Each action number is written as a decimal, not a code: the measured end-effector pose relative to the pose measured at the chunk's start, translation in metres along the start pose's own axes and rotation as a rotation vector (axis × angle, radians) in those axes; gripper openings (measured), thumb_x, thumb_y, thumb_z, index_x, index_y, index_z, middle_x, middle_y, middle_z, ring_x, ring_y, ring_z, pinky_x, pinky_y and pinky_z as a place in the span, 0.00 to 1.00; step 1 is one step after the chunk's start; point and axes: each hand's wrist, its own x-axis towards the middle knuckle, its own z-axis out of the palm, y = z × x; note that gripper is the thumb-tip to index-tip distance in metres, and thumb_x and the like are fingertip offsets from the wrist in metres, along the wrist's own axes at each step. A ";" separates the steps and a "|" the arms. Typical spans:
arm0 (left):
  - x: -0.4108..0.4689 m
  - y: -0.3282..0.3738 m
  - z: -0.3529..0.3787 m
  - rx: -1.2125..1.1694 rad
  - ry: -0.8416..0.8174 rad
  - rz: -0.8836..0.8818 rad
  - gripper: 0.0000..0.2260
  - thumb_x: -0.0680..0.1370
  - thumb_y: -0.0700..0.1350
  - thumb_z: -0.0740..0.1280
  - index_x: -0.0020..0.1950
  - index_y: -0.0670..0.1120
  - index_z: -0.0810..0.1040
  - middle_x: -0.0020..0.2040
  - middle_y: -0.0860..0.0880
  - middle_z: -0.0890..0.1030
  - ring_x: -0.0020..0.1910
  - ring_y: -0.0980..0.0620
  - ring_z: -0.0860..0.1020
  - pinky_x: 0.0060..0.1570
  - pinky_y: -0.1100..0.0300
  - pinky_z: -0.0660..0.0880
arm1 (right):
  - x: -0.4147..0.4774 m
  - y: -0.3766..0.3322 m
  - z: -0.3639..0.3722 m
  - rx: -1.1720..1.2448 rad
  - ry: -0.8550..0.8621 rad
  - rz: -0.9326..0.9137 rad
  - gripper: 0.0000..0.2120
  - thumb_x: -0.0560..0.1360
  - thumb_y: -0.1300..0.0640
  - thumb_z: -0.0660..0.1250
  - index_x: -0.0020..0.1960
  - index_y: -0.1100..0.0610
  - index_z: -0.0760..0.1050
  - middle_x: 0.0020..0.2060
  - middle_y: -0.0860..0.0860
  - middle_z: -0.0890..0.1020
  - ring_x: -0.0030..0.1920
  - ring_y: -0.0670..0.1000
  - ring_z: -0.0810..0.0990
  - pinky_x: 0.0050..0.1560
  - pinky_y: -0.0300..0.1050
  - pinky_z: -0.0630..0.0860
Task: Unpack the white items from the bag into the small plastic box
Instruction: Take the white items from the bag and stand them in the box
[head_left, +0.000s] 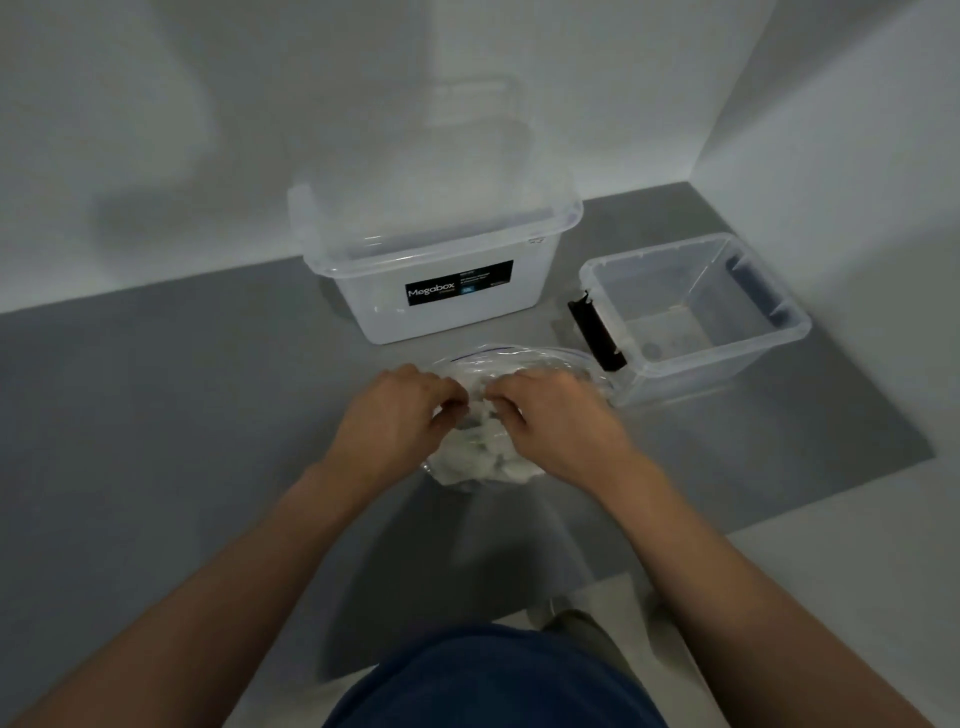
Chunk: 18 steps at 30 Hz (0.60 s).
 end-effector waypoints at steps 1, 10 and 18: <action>-0.001 -0.003 0.006 0.116 -0.100 0.007 0.15 0.79 0.58 0.58 0.54 0.56 0.82 0.46 0.52 0.84 0.45 0.48 0.78 0.46 0.54 0.74 | 0.001 0.003 0.009 -0.112 -0.097 0.063 0.11 0.78 0.55 0.62 0.53 0.47 0.82 0.44 0.47 0.85 0.45 0.53 0.83 0.42 0.48 0.80; 0.025 0.004 0.027 0.390 -0.206 0.072 0.35 0.67 0.62 0.74 0.70 0.50 0.68 0.52 0.48 0.83 0.53 0.46 0.76 0.50 0.53 0.69 | -0.013 0.025 0.021 -0.061 -0.250 0.356 0.36 0.72 0.55 0.71 0.77 0.51 0.62 0.69 0.53 0.76 0.66 0.59 0.76 0.62 0.56 0.77; 0.030 0.009 0.038 0.193 -0.068 0.144 0.13 0.75 0.57 0.65 0.48 0.51 0.85 0.45 0.50 0.82 0.47 0.47 0.76 0.46 0.54 0.71 | -0.004 0.034 0.018 -0.070 -0.163 0.405 0.17 0.78 0.60 0.65 0.66 0.53 0.79 0.61 0.55 0.82 0.60 0.59 0.81 0.60 0.53 0.78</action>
